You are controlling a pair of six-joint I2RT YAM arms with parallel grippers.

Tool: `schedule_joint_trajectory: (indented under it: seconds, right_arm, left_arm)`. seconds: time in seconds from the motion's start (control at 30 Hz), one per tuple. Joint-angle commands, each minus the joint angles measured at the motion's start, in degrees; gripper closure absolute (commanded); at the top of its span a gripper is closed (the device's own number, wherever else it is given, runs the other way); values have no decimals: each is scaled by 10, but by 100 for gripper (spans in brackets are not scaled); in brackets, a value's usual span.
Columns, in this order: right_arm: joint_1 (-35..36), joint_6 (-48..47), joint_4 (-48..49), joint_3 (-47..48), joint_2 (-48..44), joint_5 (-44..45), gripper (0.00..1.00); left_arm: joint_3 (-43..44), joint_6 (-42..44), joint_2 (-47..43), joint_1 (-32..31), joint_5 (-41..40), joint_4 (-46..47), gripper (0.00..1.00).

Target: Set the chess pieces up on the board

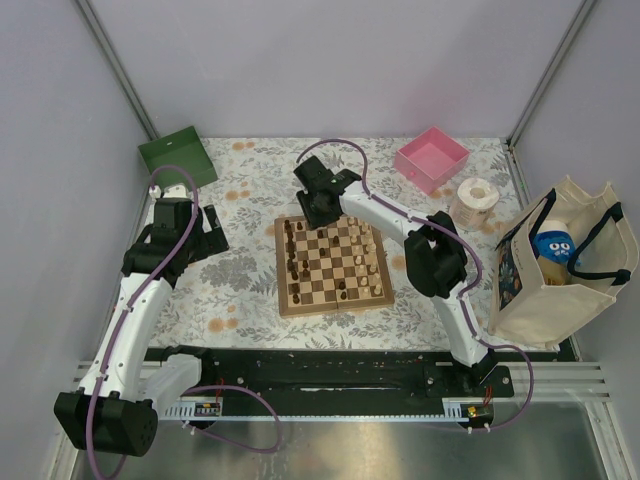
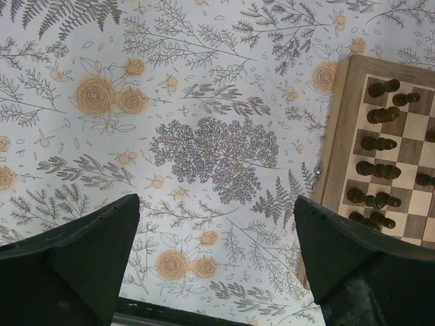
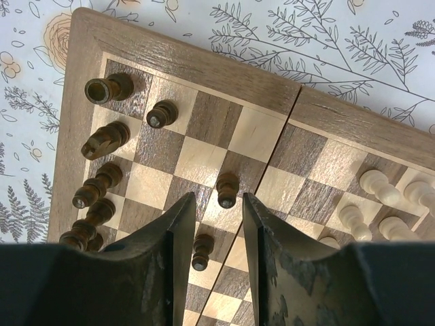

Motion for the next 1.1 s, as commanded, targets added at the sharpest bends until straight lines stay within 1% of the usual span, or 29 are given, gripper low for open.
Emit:
schedule_joint_trajectory:
  seconds: [0.0, 0.5, 0.87, 0.93, 1.07]
  right_arm:
    - [-4, 6, 15, 7, -6, 12, 58]
    - [-5, 11, 15, -8, 5, 5, 58]
    - [-9, 12, 15, -10, 13, 0, 61]
    - [-9, 12, 15, -11, 13, 0, 62]
    - [-10, 8, 15, -8, 15, 0, 70]
  left_arm:
    - [1, 0, -4, 4, 7, 23, 1]
    - [0, 0, -4, 3, 8, 23, 1]
    - [2, 1, -2, 3, 11, 23, 1]
    - [2, 1, -3, 4, 11, 23, 1]
    - [3, 1, -2, 3, 10, 23, 1]
